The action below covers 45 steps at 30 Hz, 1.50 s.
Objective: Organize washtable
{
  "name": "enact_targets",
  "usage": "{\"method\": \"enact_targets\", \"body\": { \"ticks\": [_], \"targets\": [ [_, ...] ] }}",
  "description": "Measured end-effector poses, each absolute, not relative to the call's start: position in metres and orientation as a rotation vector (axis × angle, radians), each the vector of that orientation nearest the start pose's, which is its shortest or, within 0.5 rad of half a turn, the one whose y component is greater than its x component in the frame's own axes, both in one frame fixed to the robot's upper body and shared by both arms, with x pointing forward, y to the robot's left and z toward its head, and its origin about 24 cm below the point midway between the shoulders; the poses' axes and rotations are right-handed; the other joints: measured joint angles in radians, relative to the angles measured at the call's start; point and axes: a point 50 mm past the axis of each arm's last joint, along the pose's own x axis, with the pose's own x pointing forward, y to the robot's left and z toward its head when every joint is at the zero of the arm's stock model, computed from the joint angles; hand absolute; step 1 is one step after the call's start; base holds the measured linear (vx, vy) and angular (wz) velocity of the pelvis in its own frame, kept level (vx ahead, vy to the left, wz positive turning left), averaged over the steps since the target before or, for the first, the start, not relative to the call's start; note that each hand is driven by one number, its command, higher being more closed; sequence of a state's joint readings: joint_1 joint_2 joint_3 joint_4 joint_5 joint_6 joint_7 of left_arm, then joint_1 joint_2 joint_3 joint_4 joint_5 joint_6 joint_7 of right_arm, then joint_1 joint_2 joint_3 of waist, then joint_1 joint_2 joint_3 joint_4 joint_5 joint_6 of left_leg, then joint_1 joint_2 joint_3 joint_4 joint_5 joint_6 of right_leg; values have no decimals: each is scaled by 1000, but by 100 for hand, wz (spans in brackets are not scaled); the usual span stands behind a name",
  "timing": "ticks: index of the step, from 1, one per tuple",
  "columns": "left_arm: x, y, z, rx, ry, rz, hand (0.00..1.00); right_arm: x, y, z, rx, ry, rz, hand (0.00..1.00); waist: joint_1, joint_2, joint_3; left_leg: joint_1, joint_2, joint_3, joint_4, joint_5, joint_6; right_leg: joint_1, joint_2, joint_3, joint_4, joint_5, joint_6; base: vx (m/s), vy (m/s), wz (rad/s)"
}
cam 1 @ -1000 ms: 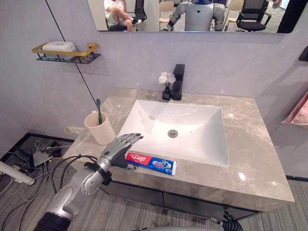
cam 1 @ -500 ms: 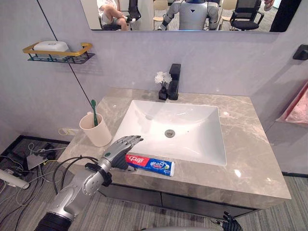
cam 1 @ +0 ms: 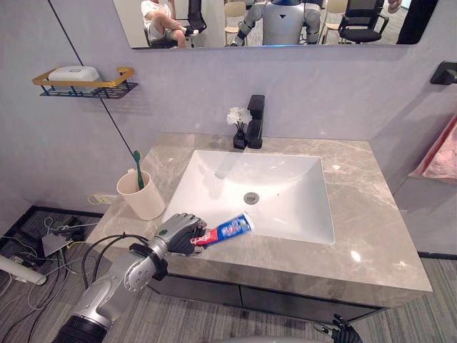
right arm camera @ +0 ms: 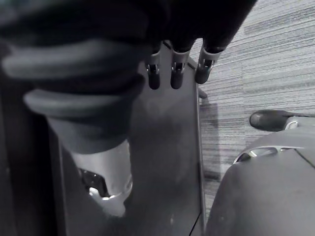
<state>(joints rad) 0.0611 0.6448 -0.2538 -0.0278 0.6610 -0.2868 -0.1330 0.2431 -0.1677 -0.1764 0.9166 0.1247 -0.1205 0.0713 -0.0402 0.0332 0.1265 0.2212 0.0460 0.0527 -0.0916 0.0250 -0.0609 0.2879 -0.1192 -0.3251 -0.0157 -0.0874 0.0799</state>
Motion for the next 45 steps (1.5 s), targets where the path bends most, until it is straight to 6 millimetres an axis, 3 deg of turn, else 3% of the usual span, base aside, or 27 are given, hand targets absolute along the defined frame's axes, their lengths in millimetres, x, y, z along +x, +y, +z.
{"method": "enact_targets", "body": {
  "ticks": [15,22,27,30,36,39,41,45],
  "targets": [
    [220,183,35,1181,-98,-526,100,62,-249,-143,82,957,-359,0,-1,1,-1,2,16,41,0,-11,-8,-21,13,47,-4,4,-6,-19,1,-9],
    [217,161,34,1020,-117,-413,100,53,-266,-135,153,888,-547,0,-6,1,-2,-2,28,91,1,-25,-16,-52,25,99,-6,8,-11,9,1,-21],
    [216,159,38,905,-129,-284,100,48,-289,-119,169,779,-716,0,-14,0,-6,-1,41,153,32,-61,-21,-73,33,163,-3,10,-14,28,12,-38],
    [211,160,47,837,-143,-189,100,49,-305,-100,148,680,-794,0,-33,2,-7,-7,46,185,52,-80,-20,-89,38,195,1,10,-14,26,4,-39],
    [209,160,62,779,-200,-103,100,56,-331,-43,60,404,-886,0,-43,-2,-16,-20,57,238,80,-107,-22,-119,47,246,13,10,-14,34,-5,-26],
    [209,163,63,752,-195,-77,100,66,-342,-2,-25,234,-890,0,-56,-3,-16,-20,59,244,80,-107,-22,-128,49,251,16,10,-14,-21,-7,-5],
    [209,168,67,754,-205,-54,100,72,-348,40,-102,59,-878,0,-57,-3,-16,-23,61,255,87,-113,-24,-137,53,269,23,10,-13,-38,-7,-14],
    [205,169,74,744,-231,-38,100,89,-347,95,-218,-172,-787,0,-57,-7,-17,-27,63,271,106,-130,-22,-150,52,282,35,7,-10,-27,-1,-15]
  ]
}}
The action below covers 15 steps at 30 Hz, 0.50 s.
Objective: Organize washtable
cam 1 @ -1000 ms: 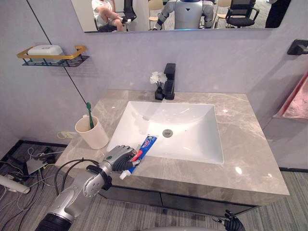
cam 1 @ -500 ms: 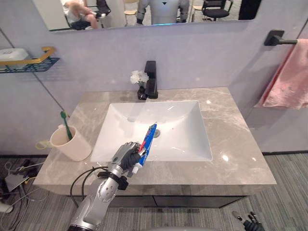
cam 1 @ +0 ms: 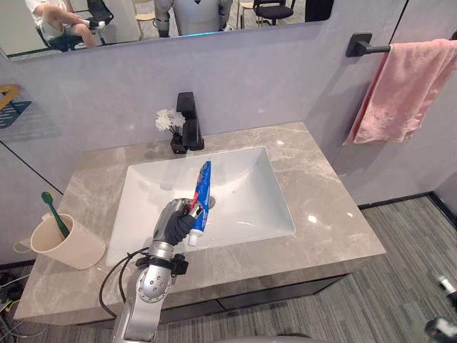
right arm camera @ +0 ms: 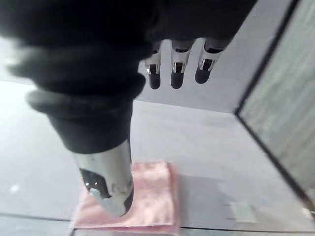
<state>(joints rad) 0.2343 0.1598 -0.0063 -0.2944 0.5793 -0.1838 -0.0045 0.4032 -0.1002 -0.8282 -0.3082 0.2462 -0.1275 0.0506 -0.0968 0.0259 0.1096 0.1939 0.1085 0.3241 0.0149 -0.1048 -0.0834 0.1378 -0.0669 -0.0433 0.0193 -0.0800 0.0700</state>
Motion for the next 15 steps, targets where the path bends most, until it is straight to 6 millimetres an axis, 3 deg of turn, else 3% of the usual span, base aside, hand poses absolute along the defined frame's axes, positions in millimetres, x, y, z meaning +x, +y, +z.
{"method": "enact_targets", "body": {
  "ticks": [2,3,5,8,11,15],
  "targets": [
    [203,168,76,737,-236,-53,100,102,-342,122,-276,-295,-718,0,0,2,-3,-6,-3,8,1,-1,1,-8,-3,10,7,0,0,-14,14,-15],
    [203,167,77,717,-248,-63,100,119,-337,148,-321,-419,-643,0,0,-2,-5,-6,-5,10,2,-1,2,-12,-5,14,12,0,1,-7,12,-5],
    [203,166,78,712,-257,-68,100,134,-330,165,-330,-519,-570,0,1,-5,-7,-9,-6,9,1,-1,2,-14,-5,13,12,2,4,-11,4,-2],
    [203,154,78,671,-275,-119,100,176,-301,206,-283,-752,-319,0,3,-7,-24,-29,-8,-15,3,0,3,-13,-10,-9,10,3,6,-36,-16,17],
    [208,137,83,645,-327,-187,100,205,-266,226,-227,-845,-88,0,20,-11,-34,-38,-20,-60,5,9,9,-2,-18,-55,5,1,10,19,-23,44],
    [212,124,90,638,-383,-233,100,224,-237,224,-156,-825,86,0,50,-8,-37,-43,-25,-97,4,15,15,18,-27,-96,-1,0,11,16,-12,38]
  ]
}}
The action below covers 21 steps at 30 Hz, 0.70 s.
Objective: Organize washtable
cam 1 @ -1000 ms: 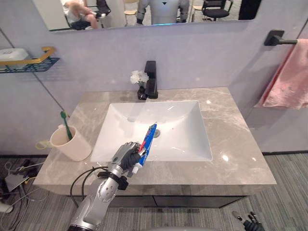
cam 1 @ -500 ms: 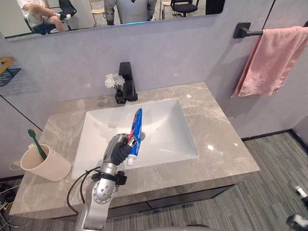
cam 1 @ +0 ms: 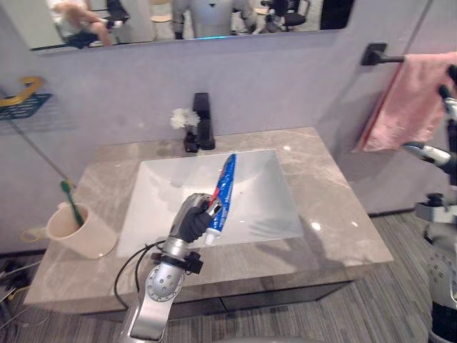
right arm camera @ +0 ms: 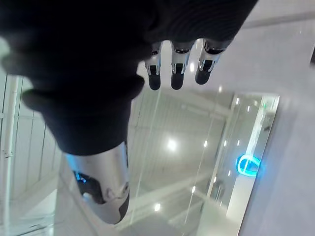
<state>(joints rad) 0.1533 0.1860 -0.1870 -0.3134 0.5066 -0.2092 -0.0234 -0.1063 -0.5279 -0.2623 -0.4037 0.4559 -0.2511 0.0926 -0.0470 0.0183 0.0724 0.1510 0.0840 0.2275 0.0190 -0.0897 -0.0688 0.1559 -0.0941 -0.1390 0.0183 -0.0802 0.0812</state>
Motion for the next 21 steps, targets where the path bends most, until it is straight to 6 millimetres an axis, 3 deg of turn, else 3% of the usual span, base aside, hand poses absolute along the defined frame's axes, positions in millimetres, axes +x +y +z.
{"method": "enact_targets", "body": {
  "ticks": [5,10,15,21],
  "targets": [
    [215,117,93,645,-409,-273,100,249,-183,184,48,-639,310,0,13,0,0,-7,-18,-45,-5,11,11,19,-18,-51,-3,-4,6,-15,-2,26],
    [220,109,101,632,-463,-264,100,252,-143,159,188,-528,415,0,26,-2,0,-7,-32,-69,-17,30,19,26,-31,-75,-3,-4,7,-49,4,15],
    [222,107,105,622,-495,-234,100,257,-123,141,292,-438,438,0,33,-8,-1,-2,-37,-91,-45,59,20,32,-34,-96,-2,-1,10,-88,-14,16],
    [222,107,107,604,-506,-194,100,262,-117,126,356,-375,396,0,34,-11,-1,3,-44,-114,-89,95,24,30,-33,-114,-4,5,11,-65,-12,12]
  ]
}}
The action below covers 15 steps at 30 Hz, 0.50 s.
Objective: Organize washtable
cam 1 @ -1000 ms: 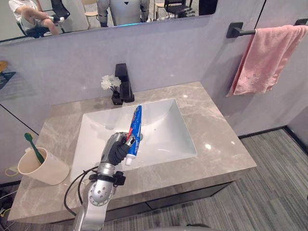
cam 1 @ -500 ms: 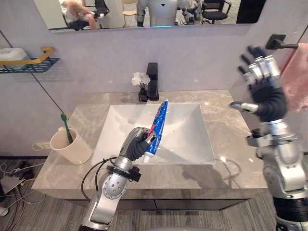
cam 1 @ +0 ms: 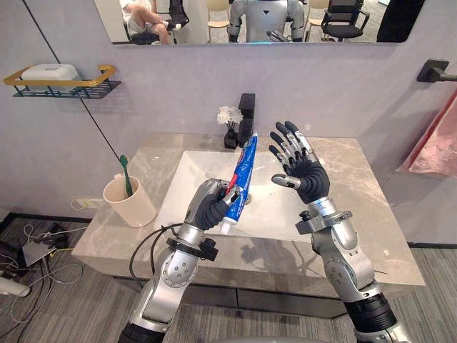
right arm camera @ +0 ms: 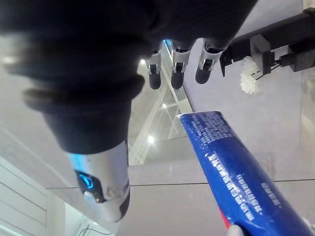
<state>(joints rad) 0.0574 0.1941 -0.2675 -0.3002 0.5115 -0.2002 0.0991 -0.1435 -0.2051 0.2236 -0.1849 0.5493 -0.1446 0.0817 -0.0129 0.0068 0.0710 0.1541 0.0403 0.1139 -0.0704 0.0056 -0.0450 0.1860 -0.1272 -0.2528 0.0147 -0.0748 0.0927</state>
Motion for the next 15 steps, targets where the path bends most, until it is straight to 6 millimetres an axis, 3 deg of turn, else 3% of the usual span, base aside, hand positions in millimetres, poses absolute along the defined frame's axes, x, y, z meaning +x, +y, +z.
{"method": "enact_targets", "body": {
  "ticks": [15],
  "targets": [
    [222,103,110,551,-535,-111,100,262,-103,104,542,-269,366,0,1,-9,0,1,-10,-19,-21,15,4,2,-13,-22,-3,1,2,-19,1,4]
  ]
}}
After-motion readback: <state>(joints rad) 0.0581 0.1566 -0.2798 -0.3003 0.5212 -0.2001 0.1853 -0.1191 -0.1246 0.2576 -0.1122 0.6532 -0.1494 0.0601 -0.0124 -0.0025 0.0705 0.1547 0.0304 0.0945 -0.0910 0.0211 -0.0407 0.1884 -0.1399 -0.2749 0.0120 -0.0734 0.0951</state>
